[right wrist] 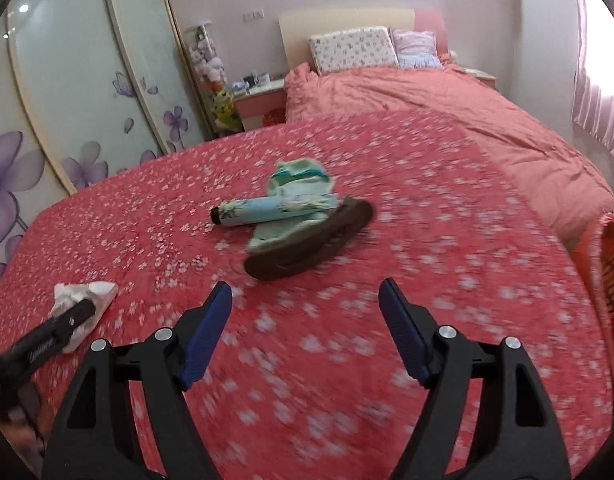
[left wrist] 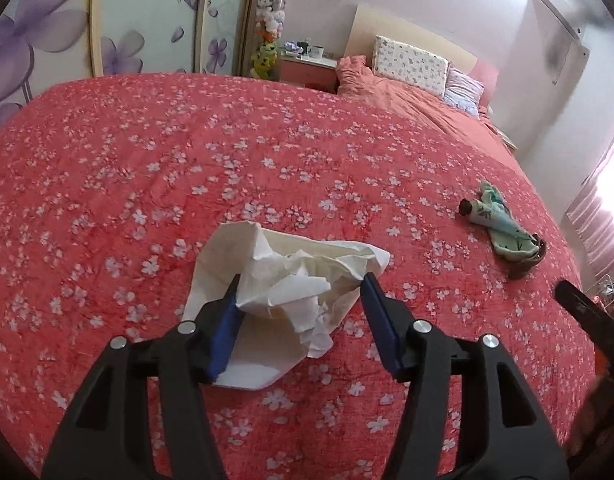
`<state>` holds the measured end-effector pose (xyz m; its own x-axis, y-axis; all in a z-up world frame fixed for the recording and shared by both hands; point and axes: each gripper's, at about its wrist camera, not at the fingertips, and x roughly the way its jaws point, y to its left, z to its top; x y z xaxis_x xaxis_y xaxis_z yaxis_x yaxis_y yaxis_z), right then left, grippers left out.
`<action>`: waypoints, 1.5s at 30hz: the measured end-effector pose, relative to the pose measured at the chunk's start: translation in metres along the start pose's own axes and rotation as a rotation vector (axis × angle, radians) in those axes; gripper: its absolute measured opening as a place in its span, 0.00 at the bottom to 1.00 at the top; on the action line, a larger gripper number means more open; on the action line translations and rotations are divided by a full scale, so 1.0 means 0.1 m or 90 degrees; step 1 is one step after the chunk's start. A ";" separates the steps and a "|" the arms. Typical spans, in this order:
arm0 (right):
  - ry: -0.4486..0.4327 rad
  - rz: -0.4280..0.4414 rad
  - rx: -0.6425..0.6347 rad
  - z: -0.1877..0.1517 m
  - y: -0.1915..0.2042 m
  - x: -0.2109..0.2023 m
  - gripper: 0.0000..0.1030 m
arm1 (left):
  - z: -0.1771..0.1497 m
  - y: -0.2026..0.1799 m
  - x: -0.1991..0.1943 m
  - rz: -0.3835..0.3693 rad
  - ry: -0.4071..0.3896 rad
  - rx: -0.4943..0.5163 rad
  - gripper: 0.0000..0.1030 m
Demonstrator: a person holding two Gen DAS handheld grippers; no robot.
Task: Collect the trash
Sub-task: 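Grasp and lift the brown hair clip with right tool while left tool holds tissue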
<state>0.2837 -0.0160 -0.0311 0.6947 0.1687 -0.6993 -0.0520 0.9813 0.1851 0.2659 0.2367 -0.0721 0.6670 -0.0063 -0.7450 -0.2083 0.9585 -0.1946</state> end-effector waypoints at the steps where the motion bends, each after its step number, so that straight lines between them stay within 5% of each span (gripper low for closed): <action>1: 0.008 -0.009 0.004 0.03 0.06 0.08 0.73 | 0.00 0.01 0.00 -0.003 0.000 0.001 0.56; 8: 0.026 -0.090 0.005 0.11 0.20 0.32 0.73 | 0.00 0.03 0.03 -0.016 0.004 -0.005 0.57; 17: 0.015 -0.156 0.055 0.01 -0.38 0.07 0.71 | -0.01 0.05 0.04 -0.019 0.004 -0.006 0.58; 27: 0.007 -0.059 0.088 0.09 -0.49 0.07 0.67 | -0.01 0.04 0.05 -0.017 0.006 -0.004 0.58; 31: -0.003 -0.063 0.071 0.17 -0.38 0.14 0.65 | -0.01 0.04 0.05 -0.017 0.006 -0.004 0.59; 37: 0.009 -0.105 0.045 0.30 -0.38 0.37 0.36 | -0.01 0.03 0.05 -0.018 0.005 -0.005 0.59; 41: 0.022 -0.100 0.053 0.33 -0.44 0.44 0.31 | -0.01 0.03 0.05 -0.018 0.006 -0.005 0.59; 45: 0.038 -0.092 0.056 0.36 -0.46 0.51 0.12 | -0.02 0.02 0.06 -0.018 0.007 -0.002 0.61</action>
<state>0.3471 -0.0555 -0.0501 0.6463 0.0350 -0.7623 0.1101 0.9842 0.1385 0.2685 0.2379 -0.0782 0.6650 -0.0360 -0.7460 -0.1916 0.9572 -0.2170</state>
